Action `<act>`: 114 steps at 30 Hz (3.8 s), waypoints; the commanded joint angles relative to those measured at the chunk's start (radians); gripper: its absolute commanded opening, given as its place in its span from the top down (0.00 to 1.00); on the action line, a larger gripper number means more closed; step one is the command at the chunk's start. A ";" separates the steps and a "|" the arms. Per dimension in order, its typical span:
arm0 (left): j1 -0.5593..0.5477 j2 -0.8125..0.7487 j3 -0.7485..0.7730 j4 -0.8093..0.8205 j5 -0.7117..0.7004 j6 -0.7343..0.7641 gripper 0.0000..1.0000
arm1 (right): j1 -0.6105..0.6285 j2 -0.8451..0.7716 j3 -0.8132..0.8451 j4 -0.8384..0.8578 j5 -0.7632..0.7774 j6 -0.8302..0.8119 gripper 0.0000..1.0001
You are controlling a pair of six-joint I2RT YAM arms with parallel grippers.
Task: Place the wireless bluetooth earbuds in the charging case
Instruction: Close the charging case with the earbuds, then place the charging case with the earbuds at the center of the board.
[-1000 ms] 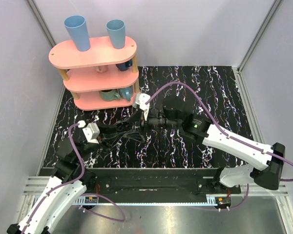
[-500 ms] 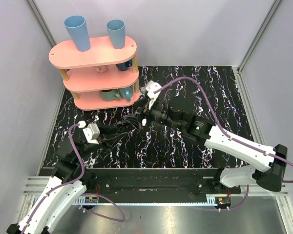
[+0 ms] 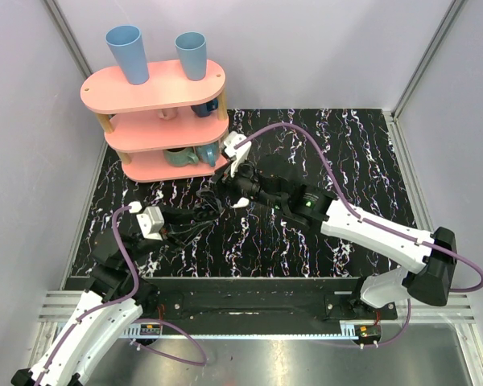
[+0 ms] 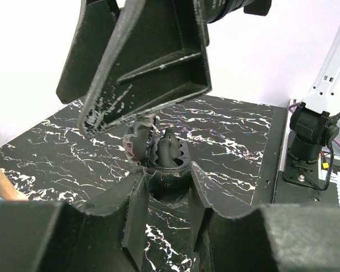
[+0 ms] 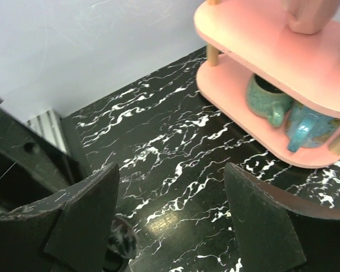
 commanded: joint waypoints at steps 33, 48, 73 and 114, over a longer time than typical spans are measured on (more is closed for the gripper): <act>0.011 -0.067 -0.004 0.039 -0.113 0.000 1.00 | -0.002 -0.009 0.118 -0.247 -0.277 -0.114 0.17; 0.012 -0.024 0.018 -0.015 -0.168 -0.026 1.00 | -0.003 -0.156 -0.023 -0.115 0.021 -0.140 0.11; -0.020 0.269 -0.174 0.335 -0.352 -0.551 1.00 | -0.349 -0.308 -0.176 -0.108 0.174 0.168 0.00; -0.361 1.241 -0.148 0.962 -0.878 -0.937 0.96 | -0.395 -0.407 -0.247 -0.089 0.203 0.122 0.00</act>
